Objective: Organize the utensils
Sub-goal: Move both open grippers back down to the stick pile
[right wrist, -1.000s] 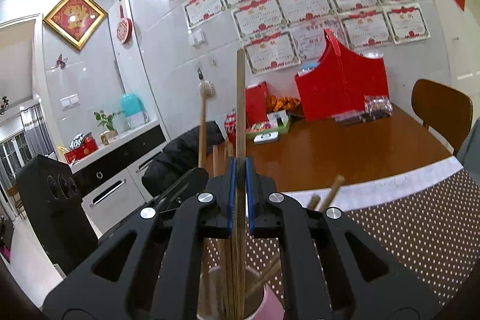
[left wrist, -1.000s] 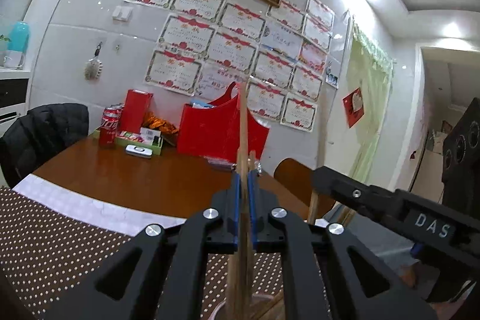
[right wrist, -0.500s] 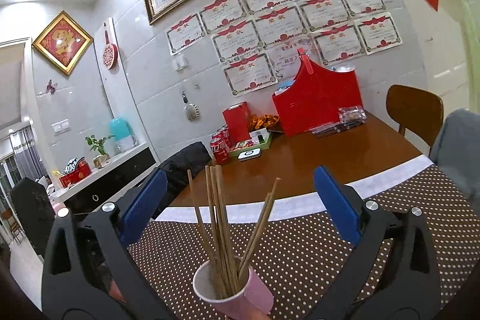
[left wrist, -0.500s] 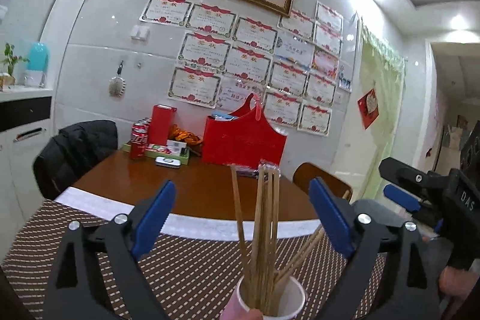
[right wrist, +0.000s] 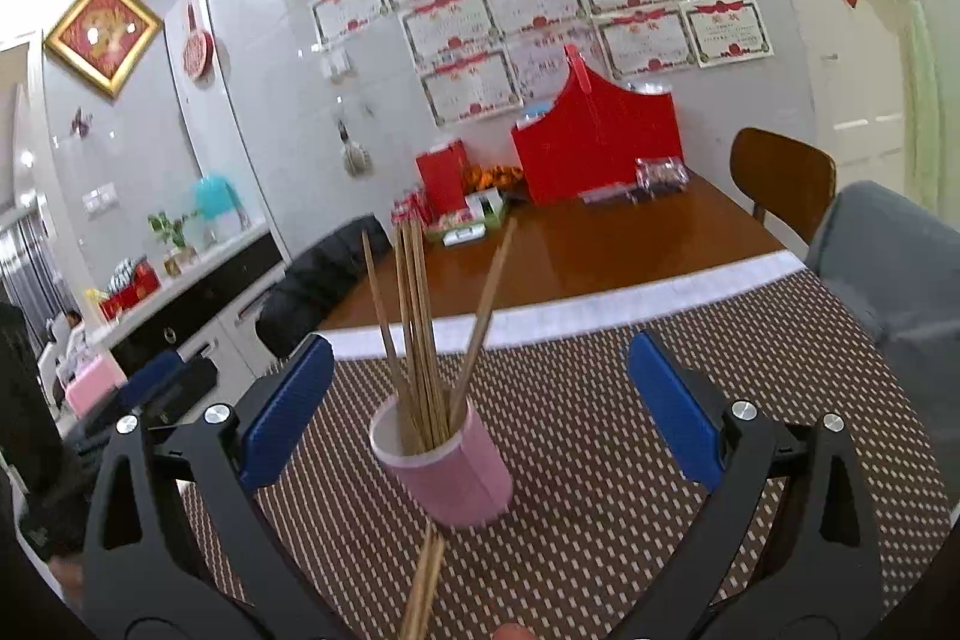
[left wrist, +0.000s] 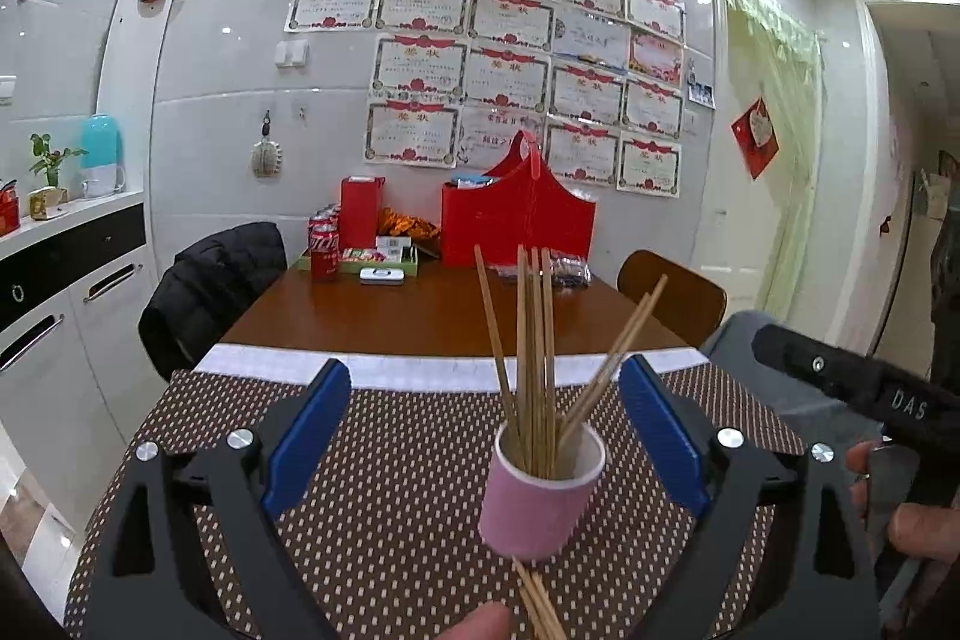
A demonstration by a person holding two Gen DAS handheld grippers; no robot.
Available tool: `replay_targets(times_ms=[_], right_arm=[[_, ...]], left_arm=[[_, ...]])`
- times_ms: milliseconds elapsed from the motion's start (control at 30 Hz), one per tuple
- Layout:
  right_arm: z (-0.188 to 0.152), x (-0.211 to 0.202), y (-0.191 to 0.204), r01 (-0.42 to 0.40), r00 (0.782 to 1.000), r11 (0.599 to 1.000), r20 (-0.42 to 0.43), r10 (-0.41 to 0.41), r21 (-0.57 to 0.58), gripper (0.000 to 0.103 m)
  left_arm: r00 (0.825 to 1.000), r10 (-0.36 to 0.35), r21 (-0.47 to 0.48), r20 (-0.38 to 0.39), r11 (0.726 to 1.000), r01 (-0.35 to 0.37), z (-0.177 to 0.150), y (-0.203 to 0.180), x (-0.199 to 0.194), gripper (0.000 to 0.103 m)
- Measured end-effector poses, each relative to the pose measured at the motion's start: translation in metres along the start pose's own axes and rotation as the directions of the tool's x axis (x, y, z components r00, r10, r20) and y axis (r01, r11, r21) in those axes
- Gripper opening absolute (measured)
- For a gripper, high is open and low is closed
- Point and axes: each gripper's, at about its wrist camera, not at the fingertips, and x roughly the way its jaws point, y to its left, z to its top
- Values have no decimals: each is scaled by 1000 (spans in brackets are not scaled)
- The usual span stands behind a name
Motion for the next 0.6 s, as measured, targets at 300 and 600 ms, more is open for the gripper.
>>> replay_targets(times_ms=[300,600], right_arm=[[-34,-25,-12,39,995,999,-89,-39,-2,97],[-64,-35,-20,56,982,998,-179,-56,-6,97]], left_arm=[[994,-26,-19,-102,1000,24,-36,-6,-14,90],[979,-46,-28,-196,999,42,-72,-18,-20,90]])
